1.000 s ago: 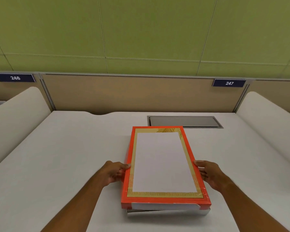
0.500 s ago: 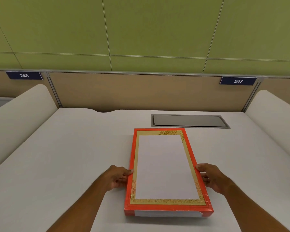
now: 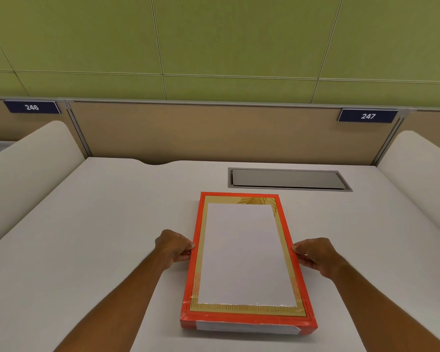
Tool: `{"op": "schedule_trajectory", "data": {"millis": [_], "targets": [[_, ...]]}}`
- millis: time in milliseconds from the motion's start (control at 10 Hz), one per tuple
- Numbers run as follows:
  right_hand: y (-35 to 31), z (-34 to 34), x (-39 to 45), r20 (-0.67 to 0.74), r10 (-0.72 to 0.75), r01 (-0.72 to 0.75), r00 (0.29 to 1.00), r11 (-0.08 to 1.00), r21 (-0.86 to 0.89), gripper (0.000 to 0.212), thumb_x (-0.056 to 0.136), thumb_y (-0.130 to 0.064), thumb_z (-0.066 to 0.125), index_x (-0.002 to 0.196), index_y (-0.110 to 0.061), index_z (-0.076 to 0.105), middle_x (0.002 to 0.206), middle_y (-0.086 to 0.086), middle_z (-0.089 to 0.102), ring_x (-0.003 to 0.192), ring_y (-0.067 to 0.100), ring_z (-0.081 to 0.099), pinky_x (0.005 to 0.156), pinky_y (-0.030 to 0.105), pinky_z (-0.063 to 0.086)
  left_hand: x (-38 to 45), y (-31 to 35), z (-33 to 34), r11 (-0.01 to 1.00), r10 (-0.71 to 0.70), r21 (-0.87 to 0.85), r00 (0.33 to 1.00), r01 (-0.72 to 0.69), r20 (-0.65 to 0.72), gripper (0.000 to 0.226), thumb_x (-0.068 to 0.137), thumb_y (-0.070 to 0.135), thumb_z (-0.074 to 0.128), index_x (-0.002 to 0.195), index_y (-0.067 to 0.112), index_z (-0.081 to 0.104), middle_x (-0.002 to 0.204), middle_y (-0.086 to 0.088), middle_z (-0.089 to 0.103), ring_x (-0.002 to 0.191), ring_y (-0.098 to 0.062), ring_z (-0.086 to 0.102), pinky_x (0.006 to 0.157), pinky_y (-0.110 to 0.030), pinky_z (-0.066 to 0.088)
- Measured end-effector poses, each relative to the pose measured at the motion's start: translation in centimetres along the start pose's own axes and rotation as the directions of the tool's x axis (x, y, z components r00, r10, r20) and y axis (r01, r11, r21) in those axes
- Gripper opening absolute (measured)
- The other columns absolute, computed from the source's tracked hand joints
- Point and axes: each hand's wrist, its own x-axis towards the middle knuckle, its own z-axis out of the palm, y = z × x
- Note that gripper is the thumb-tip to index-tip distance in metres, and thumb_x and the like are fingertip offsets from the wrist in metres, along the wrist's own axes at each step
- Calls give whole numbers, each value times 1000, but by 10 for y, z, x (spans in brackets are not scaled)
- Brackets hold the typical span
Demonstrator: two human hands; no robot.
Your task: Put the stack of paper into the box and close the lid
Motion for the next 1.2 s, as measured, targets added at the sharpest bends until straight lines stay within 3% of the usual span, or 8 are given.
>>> {"op": "schedule_trajectory", "data": {"millis": [200,600,700,800,900,1000,1100,1200], "targets": [[-4,2,11,-26,20,-21,999,999,-35,18,86,2,70,102,11,68,106,25,71,95,40,72,91,52,58,8,-2,2,998,-53,16,998,53,-19,12,76,0,78,82,-4,69,87,-19,75,64,-25,75,51,-31,61],[-2,10,12,-125,-18,1,992,991,-136,17,87,-4,71,97,10,69,102,22,72,90,39,73,89,52,59,4,-5,6,999,-19,49,997,23,-72,10,77,4,78,79,0,69,88,-16,75,63,-23,74,56,-30,62],[-1,14,8,-171,-85,38,982,964,-263,19,89,-11,70,94,8,71,96,18,74,86,35,74,87,47,61,1,-4,9,987,43,158,992,-25,-115,12,79,10,78,81,1,70,86,-13,74,65,-24,74,65,-34,64],[0,24,-4,-248,-187,66,951,902,-428,24,93,-17,63,82,3,69,84,11,72,73,28,71,75,35,61,-7,0,14,883,215,450,968,-135,-131,19,85,19,71,88,1,70,90,-12,74,76,-27,72,78,-39,62],[0,28,-12,-294,-225,72,929,889,-452,24,94,-17,60,78,0,67,80,9,69,61,21,63,67,31,56,-14,2,17,826,278,536,953,-172,-122,21,85,24,70,92,4,69,95,-11,73,77,-22,69,80,-35,61],[-1,37,-23,-275,-316,141,908,849,-510,26,92,-26,63,99,-2,71,100,10,75,74,23,70,81,39,59,-23,4,21,767,365,591,928,-250,-81,36,84,37,69,108,11,64,111,-7,70,89,-21,66,85,-35,57],[-4,45,-33,-247,-431,223,868,782,-582,46,92,-38,63,125,-7,63,126,10,68,108,30,68,96,45,52,-30,10,26,686,482,646,874,-337,-57,55,85,46,65,128,13,54,129,-8,60,114,-26,61,94,-38,52],[-17,53,-43,-121,-632,347,766,563,-750,70,90,-56,52,146,-15,42,152,12,46,139,33,44,113,47,36,-39,27,30,510,660,732,751,-451,3,76,86,56,55,147,16,32,152,-11,38,139,-30,39,109,-42,38]]}}
